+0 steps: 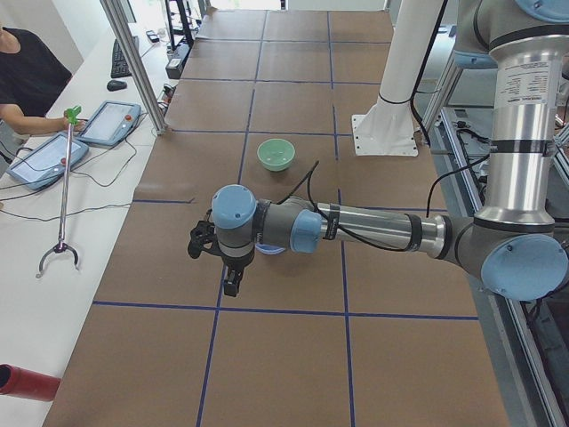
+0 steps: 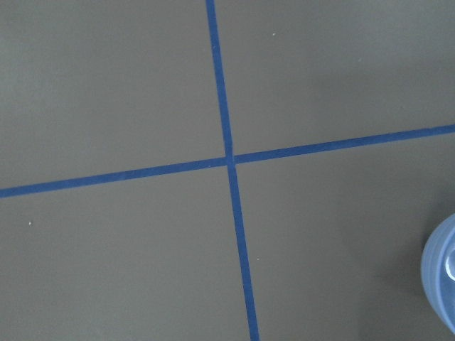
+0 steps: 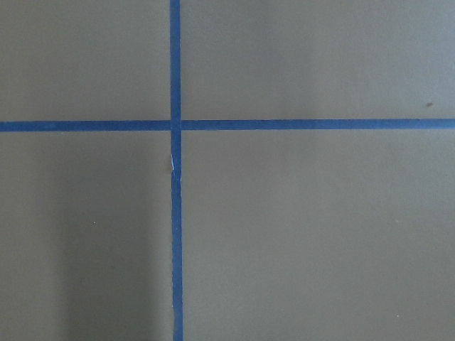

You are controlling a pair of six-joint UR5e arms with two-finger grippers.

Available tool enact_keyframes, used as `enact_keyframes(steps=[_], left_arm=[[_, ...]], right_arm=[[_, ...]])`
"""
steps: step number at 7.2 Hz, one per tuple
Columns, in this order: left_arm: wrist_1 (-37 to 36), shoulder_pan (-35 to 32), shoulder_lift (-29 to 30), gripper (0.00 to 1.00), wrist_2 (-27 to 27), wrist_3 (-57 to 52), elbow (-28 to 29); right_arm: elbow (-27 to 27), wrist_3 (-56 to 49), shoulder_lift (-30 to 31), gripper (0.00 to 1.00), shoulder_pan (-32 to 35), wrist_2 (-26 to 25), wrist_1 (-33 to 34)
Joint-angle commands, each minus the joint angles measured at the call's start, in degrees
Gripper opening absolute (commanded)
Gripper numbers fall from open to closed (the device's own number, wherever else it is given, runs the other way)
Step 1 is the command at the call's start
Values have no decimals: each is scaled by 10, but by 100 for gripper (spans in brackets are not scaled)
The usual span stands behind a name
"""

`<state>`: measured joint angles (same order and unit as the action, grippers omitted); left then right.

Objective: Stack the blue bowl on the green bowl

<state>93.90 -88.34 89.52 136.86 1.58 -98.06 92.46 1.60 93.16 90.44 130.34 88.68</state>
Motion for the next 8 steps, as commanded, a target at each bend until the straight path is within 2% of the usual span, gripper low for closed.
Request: enact_keyframes(steps=[1, 2, 3, 5, 6, 8], left_arm=[[63, 75, 14, 100, -7, 151, -19], [70, 121, 14, 100, -7, 219, -20], [110, 144, -1, 100, -38, 262, -20], [290, 207, -63, 100, -55, 375, -2], [334, 245, -67, 100, -73, 421, 14], [352, 294, -65, 100, -112, 458, 26]], right_arm=[[0, 0, 0, 100, 0, 0, 0], [0, 0, 0, 100, 0, 0, 0], [0, 1, 0, 100, 0, 0, 0], [0, 0, 0, 100, 0, 0, 0], [0, 0, 0, 100, 0, 0, 0], [0, 0, 0, 100, 0, 0, 0]])
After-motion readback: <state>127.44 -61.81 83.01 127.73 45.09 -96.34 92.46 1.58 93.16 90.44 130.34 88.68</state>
